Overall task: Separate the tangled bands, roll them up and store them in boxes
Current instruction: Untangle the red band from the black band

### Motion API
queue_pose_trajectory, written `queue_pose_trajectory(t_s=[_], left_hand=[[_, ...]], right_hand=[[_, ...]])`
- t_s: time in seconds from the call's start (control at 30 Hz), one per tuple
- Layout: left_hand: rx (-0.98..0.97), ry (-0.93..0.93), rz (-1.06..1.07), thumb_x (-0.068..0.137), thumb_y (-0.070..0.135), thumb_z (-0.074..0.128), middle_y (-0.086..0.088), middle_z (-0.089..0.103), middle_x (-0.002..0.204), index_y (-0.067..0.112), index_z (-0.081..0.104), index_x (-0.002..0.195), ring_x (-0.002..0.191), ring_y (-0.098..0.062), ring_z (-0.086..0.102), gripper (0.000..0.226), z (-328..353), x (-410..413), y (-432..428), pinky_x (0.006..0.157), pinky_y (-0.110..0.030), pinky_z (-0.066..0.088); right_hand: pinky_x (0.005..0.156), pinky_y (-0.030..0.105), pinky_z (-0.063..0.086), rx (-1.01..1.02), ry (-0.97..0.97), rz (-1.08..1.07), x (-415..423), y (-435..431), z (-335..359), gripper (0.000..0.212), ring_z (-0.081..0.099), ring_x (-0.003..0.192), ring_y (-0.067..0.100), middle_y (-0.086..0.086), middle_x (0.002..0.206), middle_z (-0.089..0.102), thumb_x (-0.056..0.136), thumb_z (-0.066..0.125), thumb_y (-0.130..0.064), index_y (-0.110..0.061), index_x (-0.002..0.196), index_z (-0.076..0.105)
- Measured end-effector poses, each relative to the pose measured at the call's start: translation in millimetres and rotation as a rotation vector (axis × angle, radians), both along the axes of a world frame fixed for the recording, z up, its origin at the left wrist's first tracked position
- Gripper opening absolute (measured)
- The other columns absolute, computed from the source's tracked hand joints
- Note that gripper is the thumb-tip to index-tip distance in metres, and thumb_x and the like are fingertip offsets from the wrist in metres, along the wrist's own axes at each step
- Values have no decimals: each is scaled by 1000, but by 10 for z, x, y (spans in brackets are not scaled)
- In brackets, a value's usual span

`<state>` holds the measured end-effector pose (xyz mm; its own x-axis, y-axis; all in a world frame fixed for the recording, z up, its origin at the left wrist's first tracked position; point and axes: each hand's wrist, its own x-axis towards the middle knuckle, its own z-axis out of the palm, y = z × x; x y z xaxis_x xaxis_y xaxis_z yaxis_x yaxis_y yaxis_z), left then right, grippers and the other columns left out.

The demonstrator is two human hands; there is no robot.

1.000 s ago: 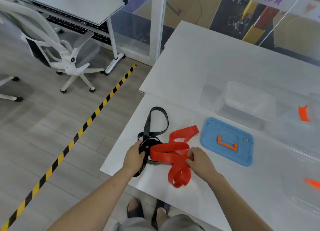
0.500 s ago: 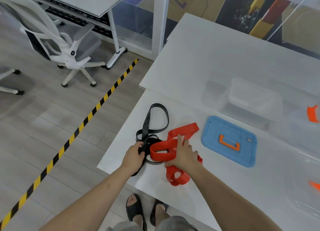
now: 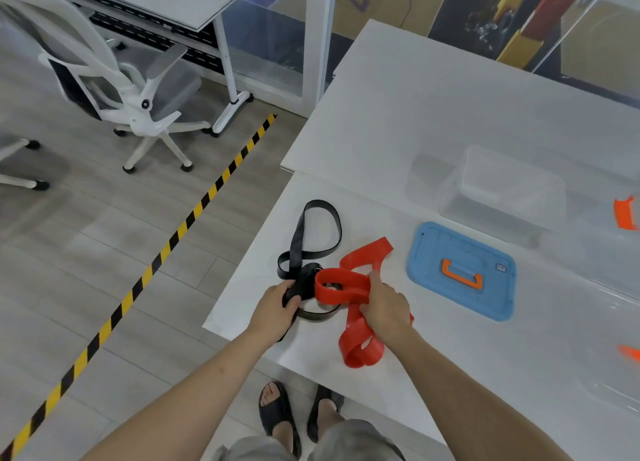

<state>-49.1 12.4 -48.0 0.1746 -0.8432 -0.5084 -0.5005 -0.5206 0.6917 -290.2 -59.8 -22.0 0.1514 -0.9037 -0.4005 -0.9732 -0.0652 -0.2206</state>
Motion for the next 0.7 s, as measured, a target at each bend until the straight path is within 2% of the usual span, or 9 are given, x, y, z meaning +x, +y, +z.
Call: queue_pose_trajectory(t_s=[0.07,0.17,0.3,0.4,0.5,0.63,0.7], left_hand=[[15,8,-9,101,40,55,-3,64,131,24,52,147,116,-22,63,49,19,-21,4,90,-29,53],[22,-7,-44,94,50,55,-6,66,130,21,54,145,118,-27,64,58,-10,-37,24,102,-43,53],[33,-48,-135,95,35,54,-11,60,133,19,57,136,114,-31,62,44,78,-176,57,103,-47,52],[31,-126,-187,99,32,54,-8,48,145,24,48,150,126,-28,56,52,142,-382,108,110,-44,46],[72,-204,-196,101,34,52,-6,41,154,26,43,153,133,-29,52,54,171,-553,117,110,-44,43],[106,-290,-220,103,34,50,-10,33,162,22,36,158,142,-33,44,58,165,-719,120,111,-44,42],[133,-297,-209,103,33,50,-12,28,165,21,32,159,144,-35,41,60,129,-804,146,114,-48,39]], right_hand=[[85,41,53,-11,-24,-36,-50,100,152,63,69,92,29,4,103,70,90,63,-22,-23,146,35],[80,39,52,-25,-27,-86,-188,266,397,59,69,91,30,4,103,71,88,67,-27,-26,139,40],[78,36,52,-80,16,-90,-511,463,727,57,70,90,30,3,103,72,87,68,-28,-27,137,41],[77,34,45,-125,52,-40,-812,551,962,54,70,93,29,2,107,72,89,67,-27,-28,137,42],[77,34,40,-130,118,30,-1103,599,1020,48,70,97,26,-3,111,70,92,63,-28,-29,134,42],[82,38,48,-105,194,94,-1485,619,833,48,71,96,26,-3,112,71,91,61,-28,-28,134,40],[84,40,50,-81,221,119,-1670,628,702,48,71,97,26,-2,113,71,91,61,-28,-28,134,40]])
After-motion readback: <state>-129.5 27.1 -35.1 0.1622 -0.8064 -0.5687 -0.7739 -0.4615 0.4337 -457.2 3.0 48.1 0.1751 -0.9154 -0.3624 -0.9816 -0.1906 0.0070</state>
